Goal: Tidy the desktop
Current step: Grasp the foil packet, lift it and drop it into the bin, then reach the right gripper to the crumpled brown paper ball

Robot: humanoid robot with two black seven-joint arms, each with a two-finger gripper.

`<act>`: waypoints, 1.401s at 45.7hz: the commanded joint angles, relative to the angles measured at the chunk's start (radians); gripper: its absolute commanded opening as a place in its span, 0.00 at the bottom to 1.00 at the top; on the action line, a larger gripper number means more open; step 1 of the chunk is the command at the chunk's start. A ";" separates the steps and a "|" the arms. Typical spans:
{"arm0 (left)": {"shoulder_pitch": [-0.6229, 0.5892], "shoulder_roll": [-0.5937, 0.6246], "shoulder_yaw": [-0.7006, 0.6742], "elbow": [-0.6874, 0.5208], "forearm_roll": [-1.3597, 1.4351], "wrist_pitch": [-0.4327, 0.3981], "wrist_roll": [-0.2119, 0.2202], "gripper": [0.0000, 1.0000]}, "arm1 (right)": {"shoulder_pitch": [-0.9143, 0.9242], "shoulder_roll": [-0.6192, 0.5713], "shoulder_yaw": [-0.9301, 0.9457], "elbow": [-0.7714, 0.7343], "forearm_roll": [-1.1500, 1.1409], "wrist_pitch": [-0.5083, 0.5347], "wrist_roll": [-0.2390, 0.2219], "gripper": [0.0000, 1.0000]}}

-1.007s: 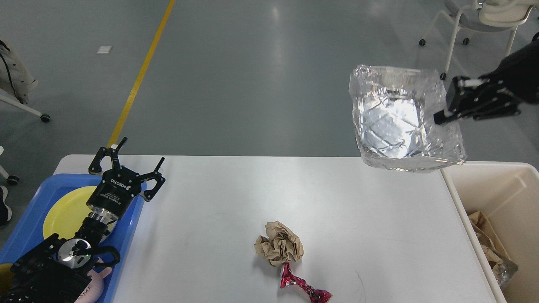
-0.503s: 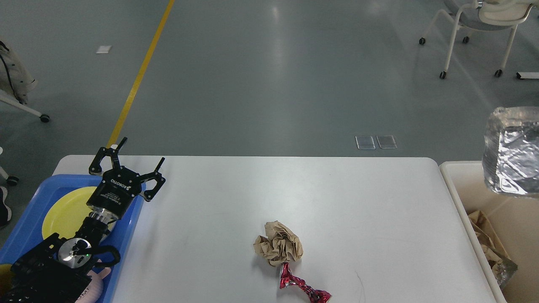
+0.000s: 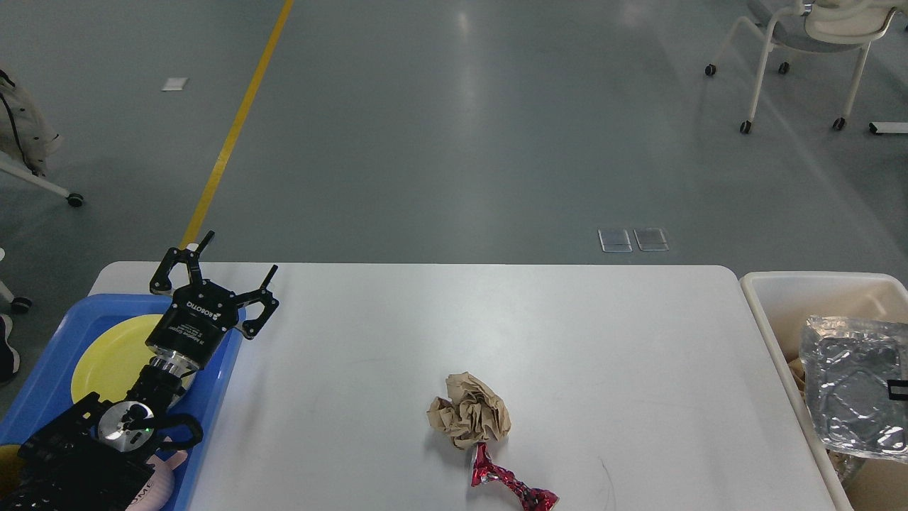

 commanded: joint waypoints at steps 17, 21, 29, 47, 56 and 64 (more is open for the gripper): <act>0.000 0.000 -0.001 0.000 0.000 0.000 0.000 0.99 | 0.261 -0.075 0.000 0.235 0.002 0.011 0.002 1.00; 0.000 0.000 -0.001 0.000 0.000 0.000 0.000 0.99 | 0.532 -0.156 -0.048 0.496 -0.056 0.031 0.002 1.00; 0.000 0.000 -0.001 0.000 0.000 0.000 0.000 0.99 | 1.302 -0.213 -0.184 1.056 -0.153 0.285 0.001 1.00; 0.001 0.000 -0.001 0.000 0.000 0.000 0.002 0.99 | 1.829 -0.094 0.043 1.409 -0.022 0.757 -0.018 1.00; 0.001 0.000 -0.001 0.000 0.000 0.000 0.000 0.99 | 1.478 0.118 0.043 1.399 0.025 0.414 -0.022 1.00; 0.000 0.000 0.001 0.000 0.000 0.000 0.000 0.99 | 1.180 0.371 0.084 1.371 0.332 0.153 -0.070 1.00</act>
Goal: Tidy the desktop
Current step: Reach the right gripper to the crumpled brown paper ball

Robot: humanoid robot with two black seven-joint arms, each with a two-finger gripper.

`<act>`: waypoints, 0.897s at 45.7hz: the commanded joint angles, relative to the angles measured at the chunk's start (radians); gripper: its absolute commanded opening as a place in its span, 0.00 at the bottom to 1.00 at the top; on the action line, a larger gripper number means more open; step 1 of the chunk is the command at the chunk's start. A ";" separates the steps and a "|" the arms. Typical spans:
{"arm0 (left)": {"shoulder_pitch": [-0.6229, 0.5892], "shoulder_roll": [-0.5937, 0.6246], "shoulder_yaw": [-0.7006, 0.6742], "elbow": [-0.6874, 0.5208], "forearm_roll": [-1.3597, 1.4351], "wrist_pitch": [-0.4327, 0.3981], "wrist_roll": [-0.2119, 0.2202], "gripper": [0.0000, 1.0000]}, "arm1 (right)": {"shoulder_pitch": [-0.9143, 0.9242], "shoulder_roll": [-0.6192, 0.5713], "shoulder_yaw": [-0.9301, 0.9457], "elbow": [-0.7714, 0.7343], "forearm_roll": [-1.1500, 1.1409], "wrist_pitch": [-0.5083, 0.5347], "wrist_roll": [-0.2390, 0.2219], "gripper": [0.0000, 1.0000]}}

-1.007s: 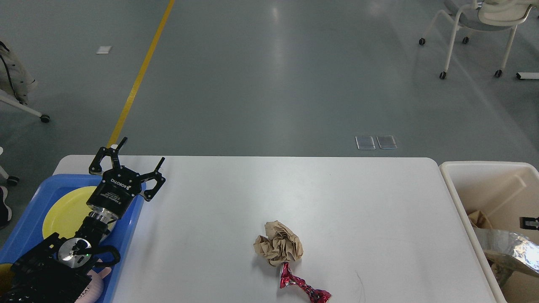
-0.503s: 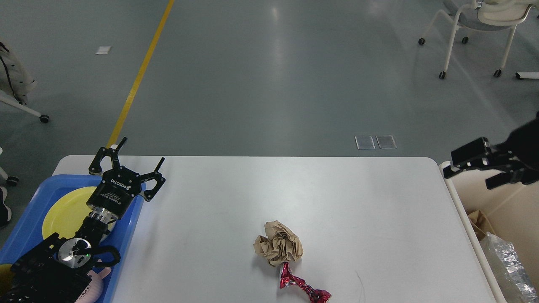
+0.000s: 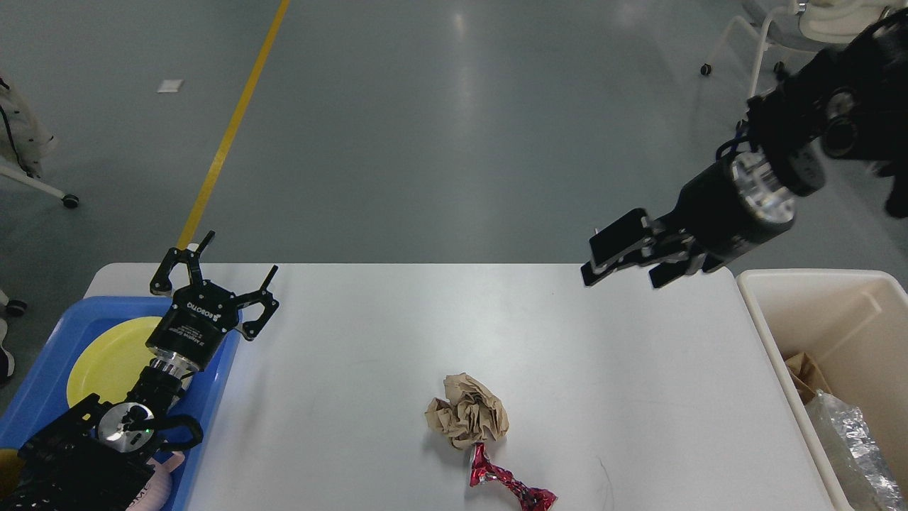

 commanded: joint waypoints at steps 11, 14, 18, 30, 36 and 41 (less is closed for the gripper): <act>-0.002 0.000 0.000 0.000 0.000 0.000 0.001 0.99 | -0.472 0.448 0.106 -0.272 0.275 -0.367 -0.172 1.00; -0.002 0.000 0.000 0.000 0.000 0.000 -0.001 0.99 | -0.520 0.488 0.106 -0.324 0.276 -0.378 -0.172 1.00; -0.002 0.000 0.000 0.000 0.000 0.000 0.001 0.99 | -0.565 0.523 0.106 -0.372 0.276 -0.415 -0.172 1.00; -0.002 0.000 0.000 0.000 0.000 0.000 0.001 0.99 | -0.655 0.559 0.092 -0.458 0.267 -0.439 -0.177 1.00; -0.002 0.000 0.000 0.000 0.000 0.000 0.001 0.99 | -0.689 0.563 0.091 -0.493 0.262 -0.442 -0.177 1.00; -0.002 0.000 0.000 0.000 0.000 0.000 0.001 0.99 | -0.712 0.563 0.091 -0.504 0.256 -0.442 -0.177 1.00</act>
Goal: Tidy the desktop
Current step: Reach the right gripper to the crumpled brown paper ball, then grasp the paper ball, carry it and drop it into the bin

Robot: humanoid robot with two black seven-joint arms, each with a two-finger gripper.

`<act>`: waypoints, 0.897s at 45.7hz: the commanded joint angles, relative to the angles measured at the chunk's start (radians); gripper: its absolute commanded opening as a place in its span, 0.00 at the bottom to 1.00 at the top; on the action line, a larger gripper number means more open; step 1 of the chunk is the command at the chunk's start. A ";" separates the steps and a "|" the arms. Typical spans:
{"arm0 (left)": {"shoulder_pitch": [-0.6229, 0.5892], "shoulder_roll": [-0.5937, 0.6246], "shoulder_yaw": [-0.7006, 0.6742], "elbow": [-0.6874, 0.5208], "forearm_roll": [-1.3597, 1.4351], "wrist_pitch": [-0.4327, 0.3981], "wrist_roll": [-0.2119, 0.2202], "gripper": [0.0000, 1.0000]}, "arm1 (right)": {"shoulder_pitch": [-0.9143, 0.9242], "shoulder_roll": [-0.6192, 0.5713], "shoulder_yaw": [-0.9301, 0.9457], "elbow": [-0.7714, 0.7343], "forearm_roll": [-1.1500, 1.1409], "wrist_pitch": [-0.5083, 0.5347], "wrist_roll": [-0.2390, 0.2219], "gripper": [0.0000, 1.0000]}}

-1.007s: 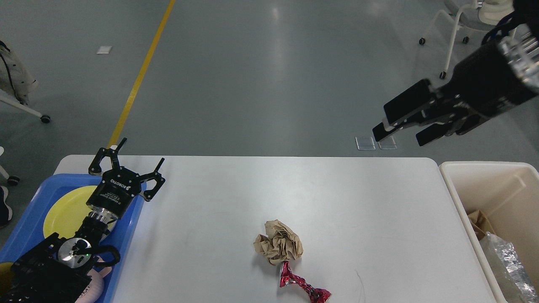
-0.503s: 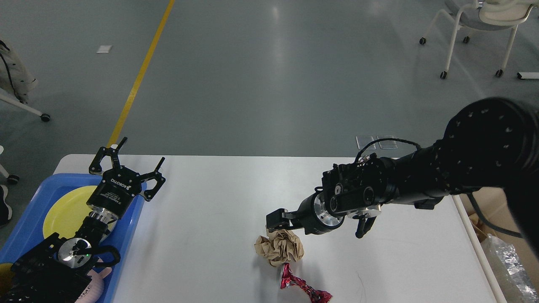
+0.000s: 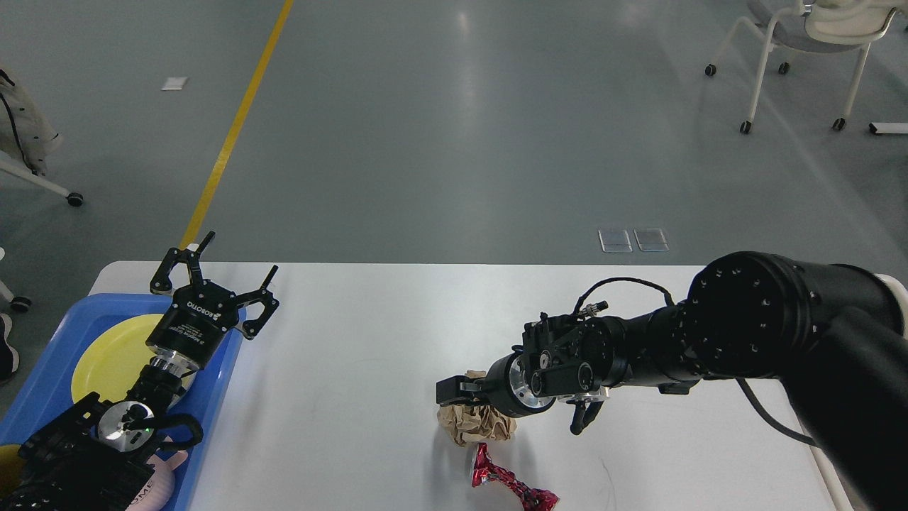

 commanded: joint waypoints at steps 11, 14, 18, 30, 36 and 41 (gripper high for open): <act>0.000 0.000 0.000 0.000 0.000 0.000 0.000 0.99 | -0.071 0.000 -0.002 -0.052 -0.031 -0.003 0.000 1.00; 0.000 0.000 0.000 0.000 0.000 0.000 0.000 0.99 | -0.084 0.000 -0.002 -0.062 -0.037 -0.003 0.000 1.00; 0.000 0.000 0.000 0.000 0.000 0.000 0.000 0.99 | -0.097 0.000 -0.002 -0.075 -0.039 -0.011 0.000 1.00; 0.000 0.000 0.000 0.000 0.000 0.000 -0.001 0.99 | -0.139 0.000 -0.008 -0.109 -0.065 -0.044 -0.026 0.64; 0.000 0.000 0.000 0.000 0.000 0.000 0.000 0.99 | -0.143 0.000 -0.009 -0.109 -0.066 -0.064 -0.028 0.33; 0.000 0.000 0.000 0.000 0.000 0.000 0.000 0.99 | -0.142 0.000 -0.009 -0.108 -0.065 -0.064 -0.026 0.00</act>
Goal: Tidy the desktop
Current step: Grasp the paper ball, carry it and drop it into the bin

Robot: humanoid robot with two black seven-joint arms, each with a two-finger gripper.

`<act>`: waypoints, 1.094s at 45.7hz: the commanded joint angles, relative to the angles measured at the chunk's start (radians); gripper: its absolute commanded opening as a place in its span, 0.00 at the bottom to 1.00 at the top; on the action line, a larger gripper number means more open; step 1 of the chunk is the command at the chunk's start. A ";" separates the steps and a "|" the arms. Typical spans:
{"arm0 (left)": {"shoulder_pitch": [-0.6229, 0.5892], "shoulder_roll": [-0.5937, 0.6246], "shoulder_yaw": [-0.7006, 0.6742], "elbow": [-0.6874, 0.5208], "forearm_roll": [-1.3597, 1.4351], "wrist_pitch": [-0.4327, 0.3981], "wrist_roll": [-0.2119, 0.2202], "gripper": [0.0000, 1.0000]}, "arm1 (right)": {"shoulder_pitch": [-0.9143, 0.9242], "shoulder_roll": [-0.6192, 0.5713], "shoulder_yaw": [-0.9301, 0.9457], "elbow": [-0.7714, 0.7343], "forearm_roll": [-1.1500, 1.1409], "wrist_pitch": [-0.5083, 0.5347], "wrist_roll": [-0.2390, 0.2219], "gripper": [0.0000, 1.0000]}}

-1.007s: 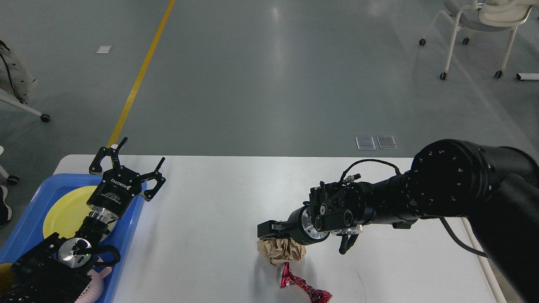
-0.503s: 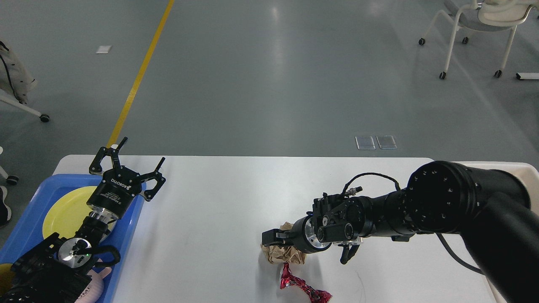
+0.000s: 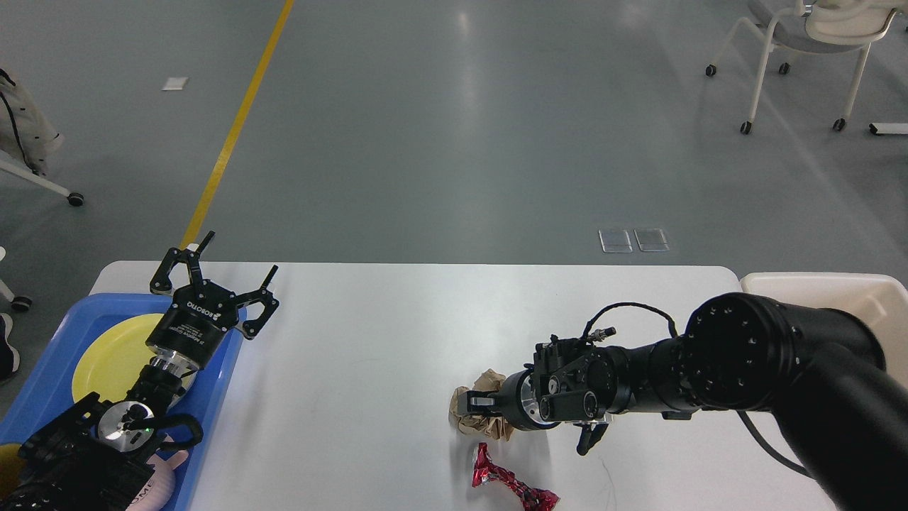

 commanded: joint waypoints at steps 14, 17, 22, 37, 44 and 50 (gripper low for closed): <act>0.000 0.000 0.000 0.000 0.000 0.000 0.000 0.99 | 0.085 -0.002 -0.008 0.059 0.015 0.020 0.001 0.00; 0.000 0.000 0.000 0.000 0.000 0.000 0.000 0.99 | 0.125 -0.017 -0.014 0.116 0.018 0.037 -0.001 0.00; 0.000 0.000 0.000 0.000 0.000 0.000 0.000 0.99 | 0.243 -0.101 -0.017 0.237 0.026 0.080 0.001 0.00; 0.001 0.000 -0.001 0.000 0.000 0.000 0.000 0.99 | 0.886 -0.534 -0.019 0.585 0.012 0.533 0.005 0.00; 0.001 0.000 0.000 0.000 0.000 0.000 -0.001 0.99 | 1.167 -0.727 -0.022 0.570 -0.050 0.847 0.010 0.00; 0.001 0.000 0.000 0.000 0.000 0.000 -0.001 0.99 | 1.241 -0.864 -0.027 0.567 -0.218 0.928 0.010 0.00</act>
